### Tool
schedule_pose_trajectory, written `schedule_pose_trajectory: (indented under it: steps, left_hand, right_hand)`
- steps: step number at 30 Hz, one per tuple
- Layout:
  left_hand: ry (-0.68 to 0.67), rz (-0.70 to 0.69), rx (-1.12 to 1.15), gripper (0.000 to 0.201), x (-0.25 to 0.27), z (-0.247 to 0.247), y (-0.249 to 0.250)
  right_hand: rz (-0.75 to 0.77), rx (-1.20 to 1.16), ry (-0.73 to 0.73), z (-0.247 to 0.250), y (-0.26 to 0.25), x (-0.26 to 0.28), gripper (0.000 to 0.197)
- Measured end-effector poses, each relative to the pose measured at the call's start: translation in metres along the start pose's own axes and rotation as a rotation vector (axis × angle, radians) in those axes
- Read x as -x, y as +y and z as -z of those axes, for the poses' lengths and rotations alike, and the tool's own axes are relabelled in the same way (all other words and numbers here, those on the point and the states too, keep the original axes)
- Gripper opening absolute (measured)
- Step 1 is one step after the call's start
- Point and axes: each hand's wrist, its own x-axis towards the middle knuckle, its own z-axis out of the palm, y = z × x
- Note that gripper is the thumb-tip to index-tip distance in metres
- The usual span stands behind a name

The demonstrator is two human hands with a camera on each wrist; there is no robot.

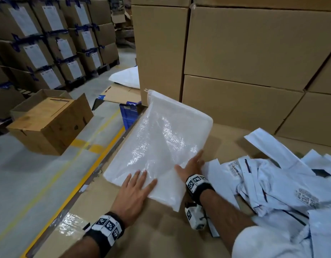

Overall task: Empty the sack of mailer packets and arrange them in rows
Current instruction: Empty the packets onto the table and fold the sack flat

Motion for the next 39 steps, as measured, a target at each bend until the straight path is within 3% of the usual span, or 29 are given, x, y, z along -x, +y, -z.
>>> schedule_pose_trajectory:
  steps: [4,7,10,12,14,16,18,20,23,25,28,32,35,37,39]
  left_hand:
    - [0.159,-0.109,-0.026,0.061,0.014,0.010,0.006]
    - [0.120,-0.086,-0.022,0.060,0.011,0.007,-0.007]
    - [-0.071,-0.067,0.038,0.070,-0.001,-0.005,-0.019]
    - [-0.119,-0.061,0.132,0.080,-0.009,-0.011,-0.026]
    - [-0.170,-0.083,0.222,0.077,-0.014,-0.011,-0.030]
    - [-0.114,-0.128,0.291,0.067,-0.019,-0.011,-0.037]
    - [-0.126,-0.174,0.351,0.057,-0.023,-0.015,-0.046]
    - [-0.160,-0.209,0.372,0.052,-0.024,-0.016,-0.052]
    - [-0.112,-0.216,0.360,0.061,-0.020,0.000,-0.049]
    - [0.016,-0.095,0.354,0.083,-0.020,0.015,-0.050]
    - [0.184,0.131,0.277,0.082,-0.044,0.021,-0.068]
    - [0.009,0.250,0.228,0.085,-0.091,0.003,-0.091]
    - [-0.144,0.295,0.154,0.102,-0.105,-0.017,-0.096]
    - [-0.207,0.326,0.105,0.111,-0.105,-0.028,-0.098]
    - [-0.224,0.350,0.107,0.104,-0.106,-0.037,-0.097]
  right_hand:
    - [0.297,-0.262,-0.079,-0.017,-0.002,-0.011,0.102]
    - [0.347,-0.370,-0.042,-0.016,-0.012,-0.019,0.084]
    - [0.227,-0.088,-0.108,-0.014,-0.015,-0.019,0.082]
    - [0.195,0.078,-0.028,-0.013,-0.014,-0.016,0.084]
    - [0.339,0.233,0.147,-0.016,-0.014,-0.013,0.086]
    - [0.576,0.370,0.261,-0.022,-0.020,-0.016,0.088]
    - [0.756,0.459,0.276,-0.030,-0.036,-0.021,0.091]
    - [0.835,0.537,0.199,-0.041,-0.057,-0.029,0.095]
    - [0.753,0.700,0.017,-0.054,-0.078,-0.050,0.107]
    - [0.613,0.788,-0.101,-0.059,-0.080,-0.065,0.109]
    - [0.500,0.785,-0.184,-0.062,-0.076,-0.079,0.109]
    - [0.494,0.799,-0.243,-0.063,-0.076,-0.088,0.111]
    - [0.537,0.777,-0.262,-0.051,-0.073,-0.085,0.107]
    - [0.600,0.755,-0.186,-0.041,-0.067,-0.077,0.100]
    - [0.622,0.707,-0.068,-0.029,-0.057,-0.063,0.092]
